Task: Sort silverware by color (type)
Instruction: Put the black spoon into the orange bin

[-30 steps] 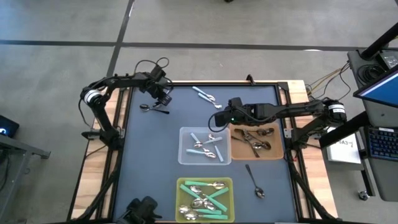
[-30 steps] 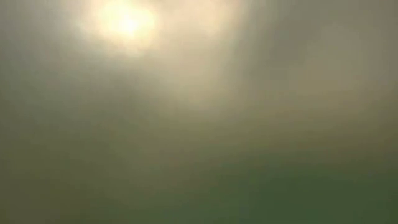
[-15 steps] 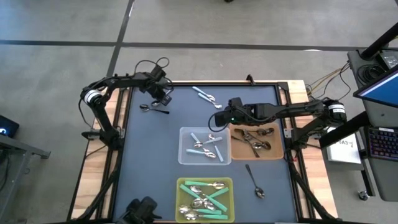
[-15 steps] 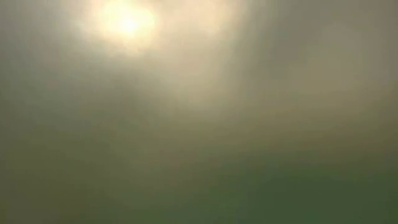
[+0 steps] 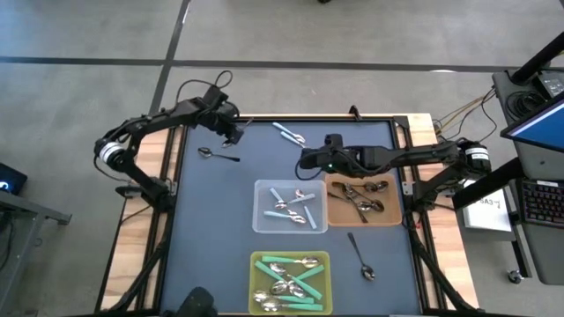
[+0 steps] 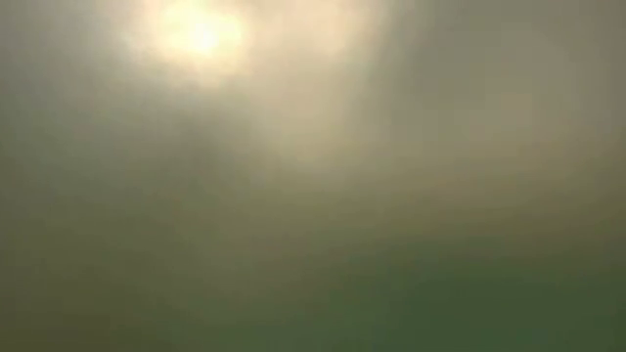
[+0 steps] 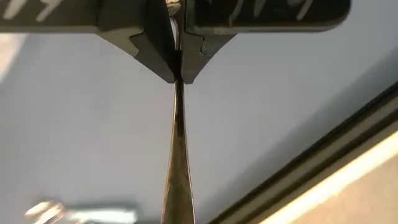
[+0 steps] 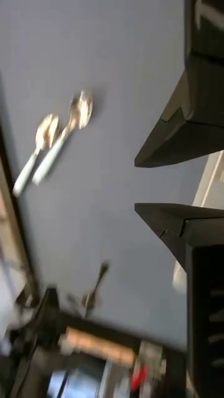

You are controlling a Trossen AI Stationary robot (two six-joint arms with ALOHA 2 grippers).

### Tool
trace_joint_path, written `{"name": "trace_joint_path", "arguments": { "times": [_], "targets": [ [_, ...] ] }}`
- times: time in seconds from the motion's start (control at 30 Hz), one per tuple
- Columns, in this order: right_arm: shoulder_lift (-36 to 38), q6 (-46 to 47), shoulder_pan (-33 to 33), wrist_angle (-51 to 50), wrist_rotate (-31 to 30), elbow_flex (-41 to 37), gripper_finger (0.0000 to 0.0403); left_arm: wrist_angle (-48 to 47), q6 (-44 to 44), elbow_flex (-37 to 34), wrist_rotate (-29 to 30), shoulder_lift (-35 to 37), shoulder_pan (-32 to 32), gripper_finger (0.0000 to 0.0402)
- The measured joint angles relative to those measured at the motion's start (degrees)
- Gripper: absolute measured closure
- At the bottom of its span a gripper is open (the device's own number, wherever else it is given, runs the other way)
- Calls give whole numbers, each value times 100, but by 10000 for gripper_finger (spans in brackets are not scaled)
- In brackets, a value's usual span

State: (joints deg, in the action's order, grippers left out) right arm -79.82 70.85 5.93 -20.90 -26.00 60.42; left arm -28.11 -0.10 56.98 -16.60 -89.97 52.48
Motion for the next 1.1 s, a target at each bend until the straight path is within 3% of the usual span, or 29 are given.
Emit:
{"name": "trace_joint_path", "arguments": {
  "times": [0.23, 0.4, 0.53, 0.73, 1.1],
  "targets": [
    [-370, -270, 191, 1527, 37, 0, 260, 131, -417, -1, -59, 334, -580, 401],
    [-903, 463, 343, 2146, 87, 18, 236, 599, -762, 22, -60, 356, -1073, 401],
    [-1328, 860, 449, 2515, 97, 102, 236, 780, -961, 27, -59, 354, -1288, 401],
    [-1906, 619, 541, 3412, 283, 399, 245, 799, -1136, 27, -55, 354, -1425, 401],
    [-2840, -54, 779, 3391, 585, 1579, 246, 820, -1268, 27, -42, 354, -1738, 401]
  ]
}}
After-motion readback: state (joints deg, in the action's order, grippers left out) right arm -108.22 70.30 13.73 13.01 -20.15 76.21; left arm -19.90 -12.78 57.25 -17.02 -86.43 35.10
